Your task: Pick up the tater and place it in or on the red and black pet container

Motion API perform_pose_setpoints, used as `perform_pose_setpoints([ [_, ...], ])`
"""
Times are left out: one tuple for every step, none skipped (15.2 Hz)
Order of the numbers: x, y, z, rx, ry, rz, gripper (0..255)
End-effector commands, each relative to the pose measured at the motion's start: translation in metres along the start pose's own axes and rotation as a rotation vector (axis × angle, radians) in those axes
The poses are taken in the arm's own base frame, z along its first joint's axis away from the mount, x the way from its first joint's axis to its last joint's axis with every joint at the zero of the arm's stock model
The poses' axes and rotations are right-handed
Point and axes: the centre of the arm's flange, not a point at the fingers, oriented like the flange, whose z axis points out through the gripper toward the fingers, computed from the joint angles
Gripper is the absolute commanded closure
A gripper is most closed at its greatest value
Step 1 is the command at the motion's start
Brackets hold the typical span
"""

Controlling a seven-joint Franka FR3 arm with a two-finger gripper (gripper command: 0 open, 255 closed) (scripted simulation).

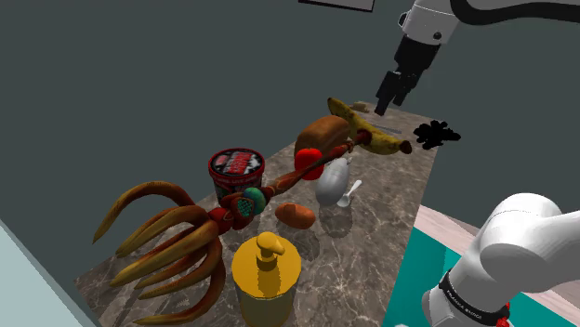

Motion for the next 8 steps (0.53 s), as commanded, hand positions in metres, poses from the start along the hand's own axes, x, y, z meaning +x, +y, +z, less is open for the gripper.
perform_pose_setpoints([
  [0.000,0.000,0.000,0.000,0.000,0.000,0],
  [0.002,-0.008,0.010,0.001,-0.002,-0.008,0],
  [0.004,-0.016,0.021,0.002,-0.004,-0.017,0],
  [0.006,-0.024,0.031,0.004,-0.006,-0.025,0],
  [0.007,-0.032,0.041,0.005,-0.009,-0.033,0],
  [0.009,-0.040,0.052,0.006,-0.011,-0.042,0],
  [0.010,-0.048,0.062,0.007,-0.013,-0.050,0],
  [0.012,-0.056,0.072,0.008,-0.015,-0.058,0],
])
